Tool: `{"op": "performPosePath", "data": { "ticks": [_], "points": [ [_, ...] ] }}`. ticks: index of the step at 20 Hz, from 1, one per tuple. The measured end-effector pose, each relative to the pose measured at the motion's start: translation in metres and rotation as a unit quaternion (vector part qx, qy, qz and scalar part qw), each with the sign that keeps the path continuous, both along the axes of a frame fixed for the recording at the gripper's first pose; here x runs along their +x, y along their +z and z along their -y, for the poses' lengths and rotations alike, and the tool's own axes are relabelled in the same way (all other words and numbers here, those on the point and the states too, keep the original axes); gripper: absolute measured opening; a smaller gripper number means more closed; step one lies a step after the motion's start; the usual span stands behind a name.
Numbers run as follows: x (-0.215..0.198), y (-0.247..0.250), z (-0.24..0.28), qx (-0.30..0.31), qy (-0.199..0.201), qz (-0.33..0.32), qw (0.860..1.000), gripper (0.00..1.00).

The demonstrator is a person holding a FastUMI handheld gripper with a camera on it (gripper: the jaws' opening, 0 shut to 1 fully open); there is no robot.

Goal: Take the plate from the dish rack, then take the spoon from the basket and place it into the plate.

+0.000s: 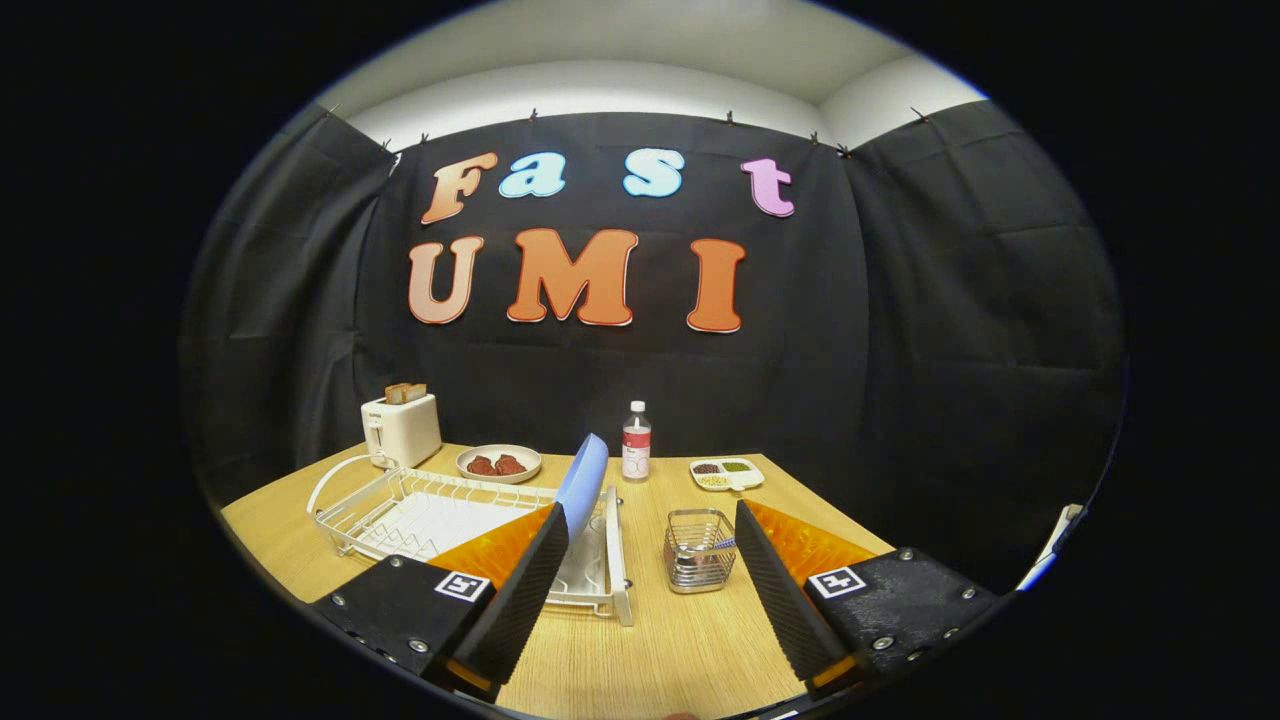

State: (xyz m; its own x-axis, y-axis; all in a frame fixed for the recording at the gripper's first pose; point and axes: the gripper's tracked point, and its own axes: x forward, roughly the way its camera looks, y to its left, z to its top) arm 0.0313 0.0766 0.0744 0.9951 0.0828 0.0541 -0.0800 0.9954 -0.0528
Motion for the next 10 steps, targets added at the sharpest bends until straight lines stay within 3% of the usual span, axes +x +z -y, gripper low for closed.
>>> {"op": "performPosePath", "data": {
  "ticks": [6, 10],
  "points": [
    [0.03, 0.014, -0.038, -0.015, 0.005, -0.007, 1.0, 1.0],
    [0.065, 0.005, -0.05, -0.021, -0.019, -0.035, 0.999, 1.0]
  ]
}}
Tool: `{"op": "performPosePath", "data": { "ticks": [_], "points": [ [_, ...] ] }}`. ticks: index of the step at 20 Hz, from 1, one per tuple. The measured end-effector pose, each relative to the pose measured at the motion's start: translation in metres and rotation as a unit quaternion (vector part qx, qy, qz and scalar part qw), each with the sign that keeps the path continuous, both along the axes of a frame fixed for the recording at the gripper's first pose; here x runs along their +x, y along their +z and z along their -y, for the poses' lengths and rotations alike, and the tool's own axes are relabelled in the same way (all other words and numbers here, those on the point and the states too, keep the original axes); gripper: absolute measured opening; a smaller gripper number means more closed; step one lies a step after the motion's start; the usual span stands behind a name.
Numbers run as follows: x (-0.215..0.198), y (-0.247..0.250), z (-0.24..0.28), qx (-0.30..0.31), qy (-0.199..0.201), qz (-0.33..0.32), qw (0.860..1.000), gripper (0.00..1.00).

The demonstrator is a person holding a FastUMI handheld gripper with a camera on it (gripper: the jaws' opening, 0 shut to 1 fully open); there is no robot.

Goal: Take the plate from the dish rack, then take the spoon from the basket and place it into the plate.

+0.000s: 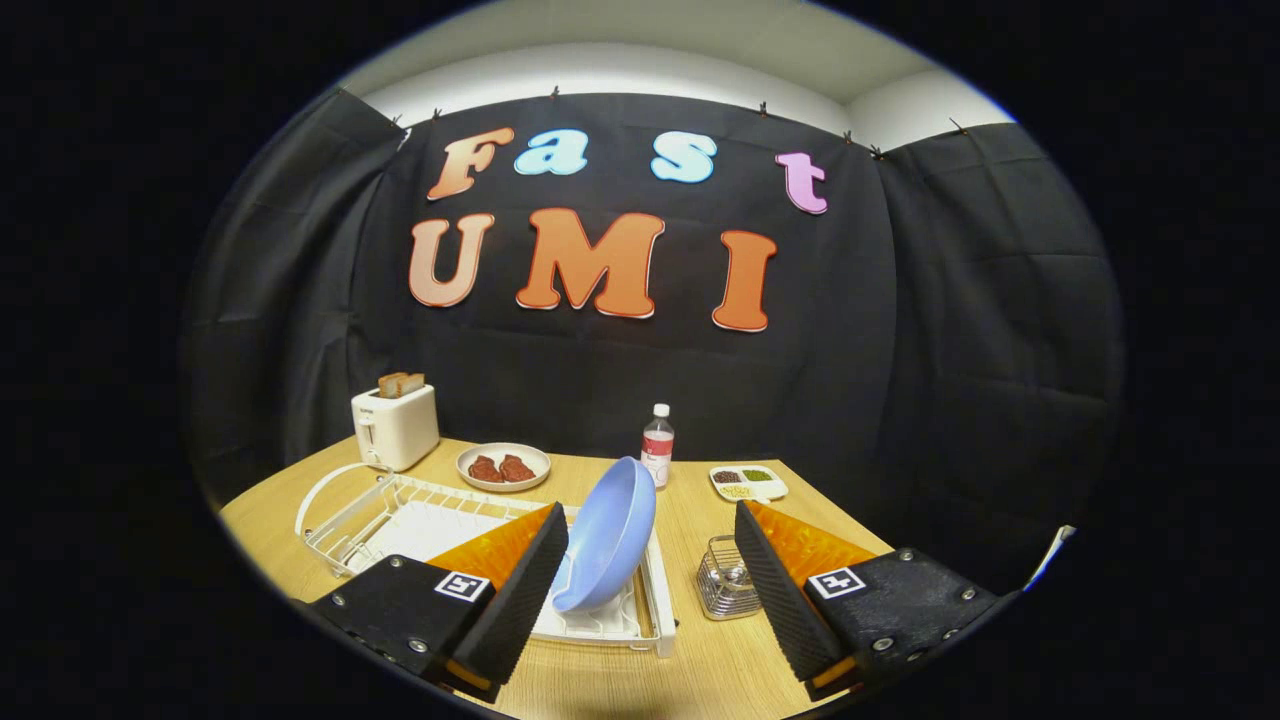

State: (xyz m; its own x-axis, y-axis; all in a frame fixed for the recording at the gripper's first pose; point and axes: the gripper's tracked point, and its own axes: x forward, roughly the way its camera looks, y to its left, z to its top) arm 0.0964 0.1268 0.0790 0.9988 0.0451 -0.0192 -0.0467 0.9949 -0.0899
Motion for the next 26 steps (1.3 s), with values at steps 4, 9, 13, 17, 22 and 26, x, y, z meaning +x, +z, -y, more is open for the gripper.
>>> {"op": "performPosePath", "data": {
  "ticks": [4, 9, 13, 17, 22, 26],
  "points": [
    [0.036, -0.016, -0.016, -0.029, -0.021, -0.026, 0.999, 0.96],
    [0.063, -0.033, -0.028, -0.078, -0.046, -0.056, 0.994, 0.76],
    [0.071, -0.032, -0.021, -0.113, -0.082, -0.052, 0.989, 0.49],
    [0.075, -0.028, -0.011, -0.134, -0.119, -0.049, 0.982, 0.15],
    [0.081, -0.016, -0.012, -0.155, -0.132, -0.046, 0.978, 0.01],
    [0.083, -0.005, -0.011, -0.158, -0.135, -0.034, 0.978, 0.0]
  ]
}}
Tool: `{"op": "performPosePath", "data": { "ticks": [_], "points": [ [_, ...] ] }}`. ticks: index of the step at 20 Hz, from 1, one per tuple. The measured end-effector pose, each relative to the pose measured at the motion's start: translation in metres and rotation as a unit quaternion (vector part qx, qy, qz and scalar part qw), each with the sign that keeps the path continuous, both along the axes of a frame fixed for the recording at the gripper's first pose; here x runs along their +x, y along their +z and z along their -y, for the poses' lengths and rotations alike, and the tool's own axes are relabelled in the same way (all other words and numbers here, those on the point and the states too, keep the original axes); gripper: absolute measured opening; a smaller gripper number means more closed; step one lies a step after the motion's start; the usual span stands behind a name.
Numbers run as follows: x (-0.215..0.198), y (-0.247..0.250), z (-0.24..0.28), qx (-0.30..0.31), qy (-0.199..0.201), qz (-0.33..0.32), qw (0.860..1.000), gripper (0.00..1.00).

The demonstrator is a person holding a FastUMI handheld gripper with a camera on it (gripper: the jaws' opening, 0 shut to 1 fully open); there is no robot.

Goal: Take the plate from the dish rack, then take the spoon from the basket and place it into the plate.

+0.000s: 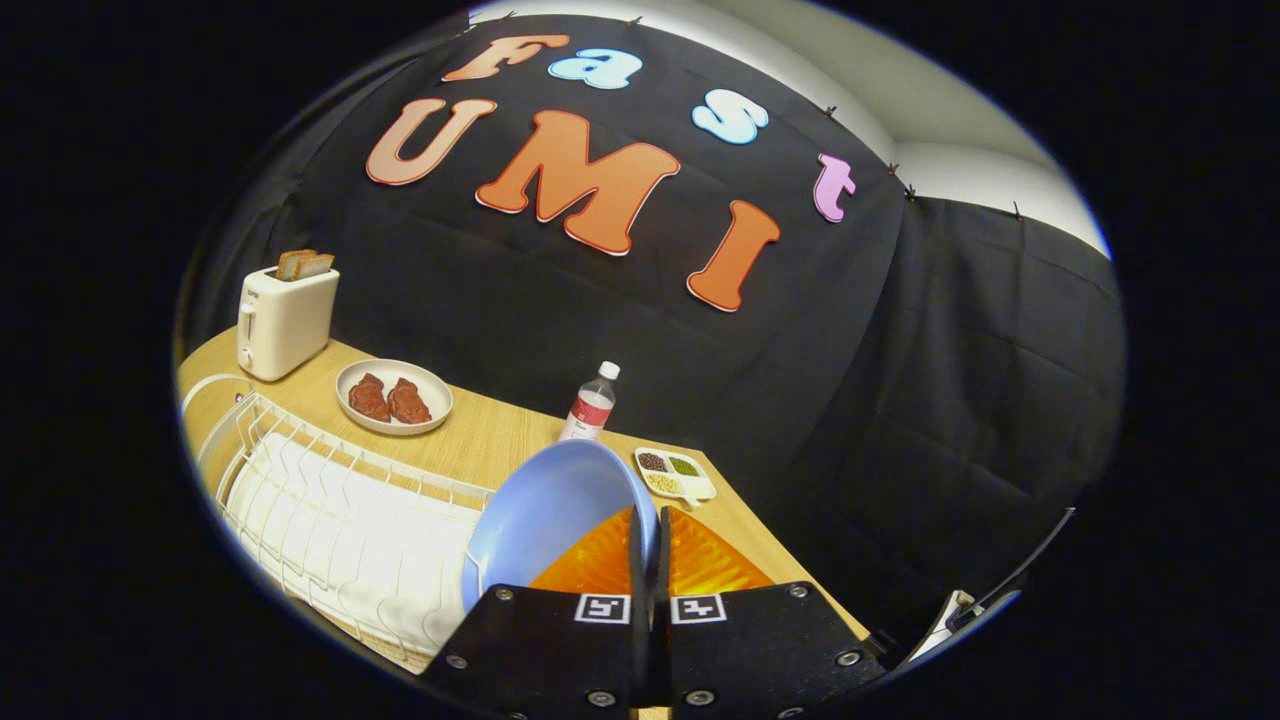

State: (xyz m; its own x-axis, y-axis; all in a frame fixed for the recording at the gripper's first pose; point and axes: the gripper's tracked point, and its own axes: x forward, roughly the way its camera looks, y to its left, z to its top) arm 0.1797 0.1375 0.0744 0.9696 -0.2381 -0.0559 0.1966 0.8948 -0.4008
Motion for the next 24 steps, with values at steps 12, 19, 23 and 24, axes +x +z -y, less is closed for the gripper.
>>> {"op": "performPosePath", "data": {
  "ticks": [12, 19, 23, 24],
  "points": [
    [-0.005, 0.031, 0.004, -0.041, 0.005, 0.034, 0.999, 0.0],
    [-0.062, 0.029, 0.003, 0.051, 0.069, 0.03, 0.996, 0.0],
    [-0.103, 0.0, 0.009, 0.108, 0.097, 0.009, 0.989, 0.0],
    [-0.113, -0.007, 0.01, 0.121, 0.101, 0.006, 0.987, 0.0]
  ]
}}
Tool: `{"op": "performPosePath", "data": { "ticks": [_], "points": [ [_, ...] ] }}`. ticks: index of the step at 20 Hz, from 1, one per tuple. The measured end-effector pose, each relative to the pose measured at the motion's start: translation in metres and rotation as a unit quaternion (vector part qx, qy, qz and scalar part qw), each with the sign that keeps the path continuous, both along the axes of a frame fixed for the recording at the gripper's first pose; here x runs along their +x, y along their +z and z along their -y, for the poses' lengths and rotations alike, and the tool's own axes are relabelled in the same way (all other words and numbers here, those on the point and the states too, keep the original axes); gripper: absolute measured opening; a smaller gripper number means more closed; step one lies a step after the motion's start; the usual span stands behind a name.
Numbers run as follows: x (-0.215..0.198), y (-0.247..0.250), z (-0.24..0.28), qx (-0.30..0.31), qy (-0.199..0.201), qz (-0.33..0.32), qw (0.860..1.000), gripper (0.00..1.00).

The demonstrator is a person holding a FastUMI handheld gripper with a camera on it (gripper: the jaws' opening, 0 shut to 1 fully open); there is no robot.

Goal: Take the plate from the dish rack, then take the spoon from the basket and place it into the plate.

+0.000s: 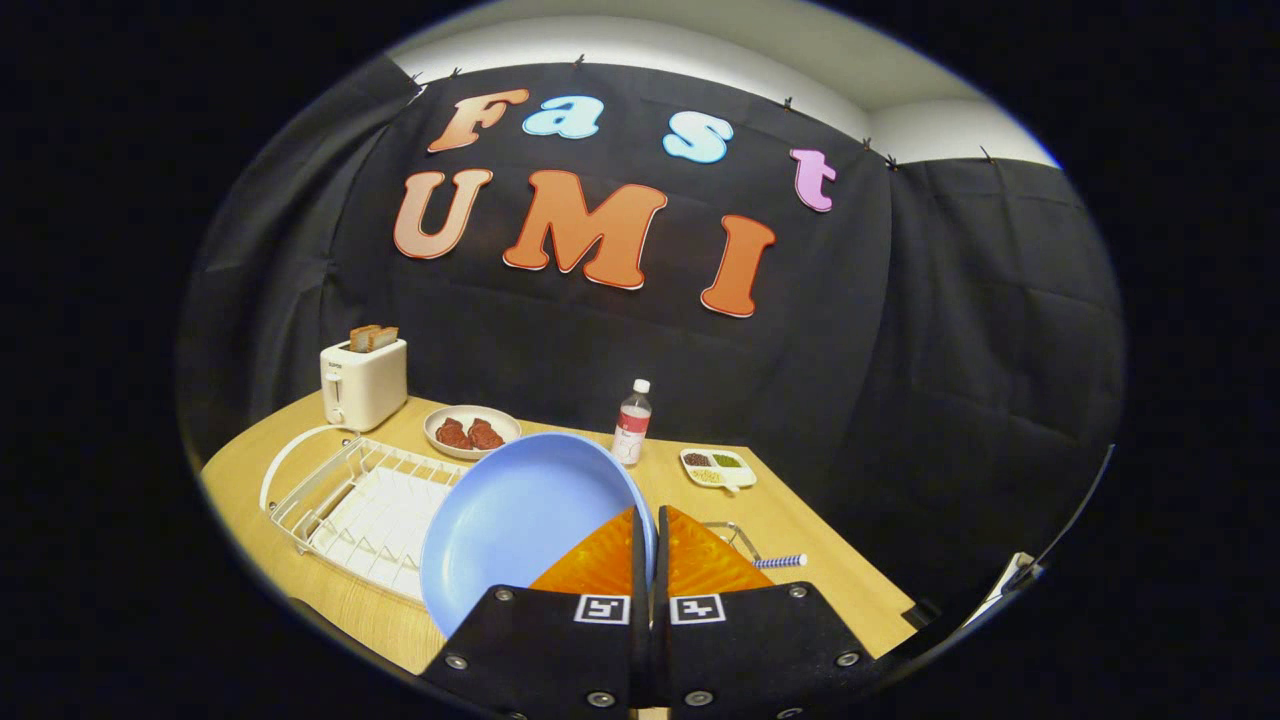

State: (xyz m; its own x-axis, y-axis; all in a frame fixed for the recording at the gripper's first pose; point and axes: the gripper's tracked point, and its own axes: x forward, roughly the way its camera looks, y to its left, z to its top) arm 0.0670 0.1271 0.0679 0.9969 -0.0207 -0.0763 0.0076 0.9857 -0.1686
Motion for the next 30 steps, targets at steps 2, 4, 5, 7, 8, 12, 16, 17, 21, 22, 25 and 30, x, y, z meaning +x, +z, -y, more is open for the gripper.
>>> {"op": "performPosePath", "data": {
  "ticks": [2, 4, 5, 7, 8, 12, 16, 17, 21, 22, 25, 30],
  "points": [
    [-0.018, -0.017, 0.001, 0.029, 0.012, -0.011, 0.999, 0.0],
    [-0.036, -0.036, 0.001, 0.058, 0.023, -0.025, 0.998, 0.0],
    [-0.044, -0.045, 0.002, 0.07, 0.026, -0.03, 0.997, 0.0],
    [-0.056, -0.066, 0.003, 0.093, 0.03, -0.044, 0.994, 0.0],
    [-0.06, -0.077, 0.004, 0.107, 0.031, -0.052, 0.992, 0.0],
    [-0.073, -0.125, 0.002, 0.155, 0.03, -0.091, 0.983, 0.0],
    [-0.082, -0.167, -0.009, 0.196, 0.04, -0.128, 0.971, 0.0],
    [-0.083, -0.176, -0.012, 0.205, 0.043, -0.137, 0.968, 0.0],
    [-0.081, -0.197, -0.024, 0.238, 0.056, -0.17, 0.955, 0.0],
    [-0.079, -0.2, -0.024, 0.239, 0.058, -0.175, 0.953, 0.0],
    [-0.075, -0.206, -0.024, 0.252, 0.065, -0.189, 0.947, 0.02],
    [-0.072, -0.203, -0.022, 0.249, 0.079, -0.195, 0.945, 0.05]
  ]
}}
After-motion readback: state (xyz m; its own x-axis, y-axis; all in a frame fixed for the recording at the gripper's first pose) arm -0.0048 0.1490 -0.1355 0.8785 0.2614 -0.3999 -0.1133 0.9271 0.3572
